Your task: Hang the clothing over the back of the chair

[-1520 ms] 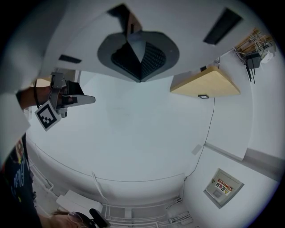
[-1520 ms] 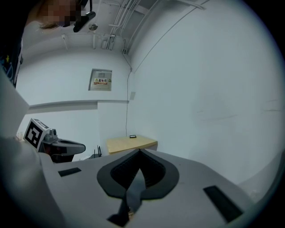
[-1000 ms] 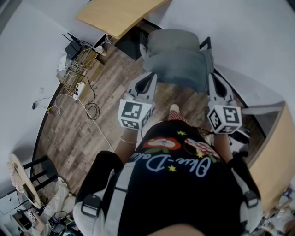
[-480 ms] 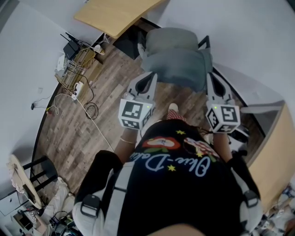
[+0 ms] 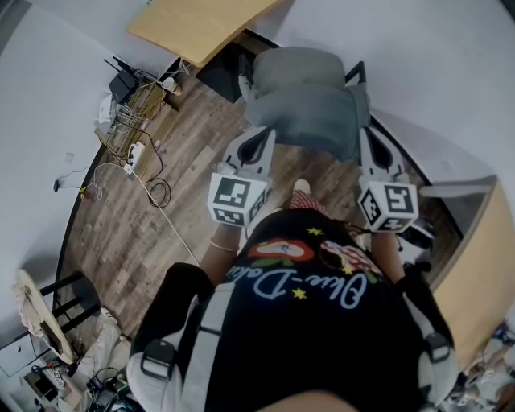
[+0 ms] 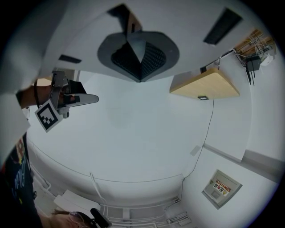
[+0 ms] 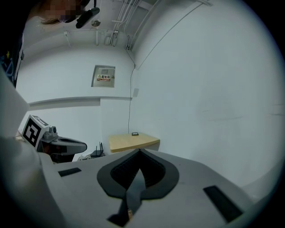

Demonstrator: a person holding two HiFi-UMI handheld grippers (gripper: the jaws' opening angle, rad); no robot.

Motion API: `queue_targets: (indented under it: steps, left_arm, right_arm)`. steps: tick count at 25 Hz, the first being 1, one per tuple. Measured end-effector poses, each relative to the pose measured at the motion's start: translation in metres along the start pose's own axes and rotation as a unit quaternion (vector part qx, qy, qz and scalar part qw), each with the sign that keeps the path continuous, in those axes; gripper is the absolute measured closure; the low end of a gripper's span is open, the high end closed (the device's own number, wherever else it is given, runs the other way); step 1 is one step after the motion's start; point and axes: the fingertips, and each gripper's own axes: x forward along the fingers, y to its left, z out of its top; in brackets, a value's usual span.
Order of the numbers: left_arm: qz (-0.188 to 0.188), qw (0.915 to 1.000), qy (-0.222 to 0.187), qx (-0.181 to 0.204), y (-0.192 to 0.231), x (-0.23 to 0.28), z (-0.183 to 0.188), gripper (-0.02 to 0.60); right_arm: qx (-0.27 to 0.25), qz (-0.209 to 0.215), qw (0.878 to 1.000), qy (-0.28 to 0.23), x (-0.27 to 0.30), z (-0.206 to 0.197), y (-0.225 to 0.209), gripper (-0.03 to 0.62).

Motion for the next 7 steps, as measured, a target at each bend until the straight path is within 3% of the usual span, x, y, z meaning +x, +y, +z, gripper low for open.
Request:
queue_targets:
  steps: [7]
  left_arm:
    - [-0.001, 0.9999, 0.001, 0.010, -0.0014, 0.0074, -0.0014, 0.580]
  right_arm:
    - [0.009, 0.001, 1.000, 0.003, 0.0047, -0.0023, -0.0034, 0.594]
